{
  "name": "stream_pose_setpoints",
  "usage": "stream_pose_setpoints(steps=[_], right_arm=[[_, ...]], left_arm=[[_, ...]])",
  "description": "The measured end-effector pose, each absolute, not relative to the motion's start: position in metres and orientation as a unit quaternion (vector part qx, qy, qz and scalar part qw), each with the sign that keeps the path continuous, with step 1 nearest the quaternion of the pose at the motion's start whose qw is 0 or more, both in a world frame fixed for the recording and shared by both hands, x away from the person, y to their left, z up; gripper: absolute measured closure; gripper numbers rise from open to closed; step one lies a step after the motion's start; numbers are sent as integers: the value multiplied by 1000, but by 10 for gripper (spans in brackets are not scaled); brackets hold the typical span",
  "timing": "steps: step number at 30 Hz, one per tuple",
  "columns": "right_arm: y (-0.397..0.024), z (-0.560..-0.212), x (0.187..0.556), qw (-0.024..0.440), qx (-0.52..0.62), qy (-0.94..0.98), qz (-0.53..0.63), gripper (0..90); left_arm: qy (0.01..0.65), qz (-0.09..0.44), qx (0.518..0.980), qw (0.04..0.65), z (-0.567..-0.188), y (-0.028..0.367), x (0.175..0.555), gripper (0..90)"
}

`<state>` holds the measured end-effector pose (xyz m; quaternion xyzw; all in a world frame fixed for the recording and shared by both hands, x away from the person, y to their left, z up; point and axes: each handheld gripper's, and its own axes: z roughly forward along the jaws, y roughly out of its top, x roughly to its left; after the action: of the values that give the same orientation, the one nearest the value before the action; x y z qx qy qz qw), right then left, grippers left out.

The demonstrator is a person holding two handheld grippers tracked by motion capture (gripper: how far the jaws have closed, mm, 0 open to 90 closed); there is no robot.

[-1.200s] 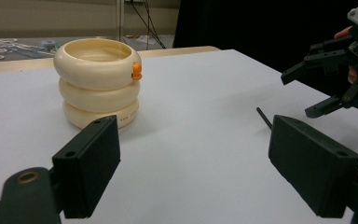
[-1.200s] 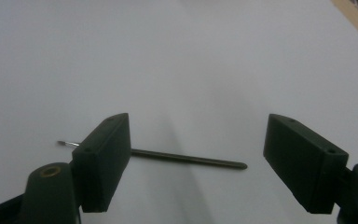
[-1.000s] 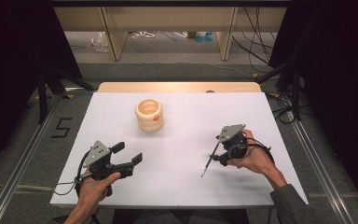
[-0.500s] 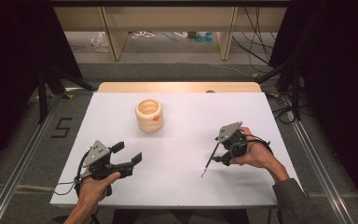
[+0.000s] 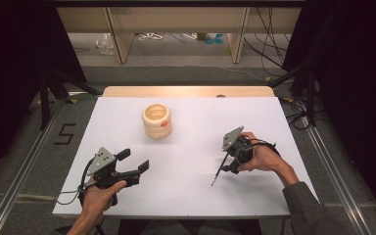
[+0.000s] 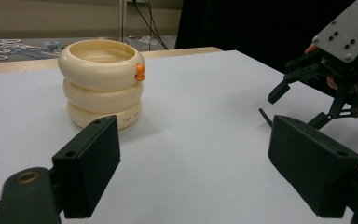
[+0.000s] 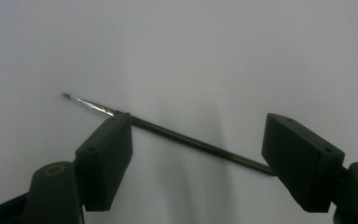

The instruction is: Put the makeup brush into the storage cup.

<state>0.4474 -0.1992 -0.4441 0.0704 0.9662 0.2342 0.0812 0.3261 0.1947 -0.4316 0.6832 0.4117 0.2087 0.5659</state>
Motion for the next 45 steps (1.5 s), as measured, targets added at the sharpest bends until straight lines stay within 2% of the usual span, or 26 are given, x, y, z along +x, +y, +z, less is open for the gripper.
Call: stream_pose_setpoints(steps=[10,45], right_arm=[[-197,-449,452,67,56,971,224,245],[-188,-460,464,40,25,982,183,335]], left_arm=[[412,209,684,565,-431,194,326,160],[413,210,682,566,-432,195,327,159]])
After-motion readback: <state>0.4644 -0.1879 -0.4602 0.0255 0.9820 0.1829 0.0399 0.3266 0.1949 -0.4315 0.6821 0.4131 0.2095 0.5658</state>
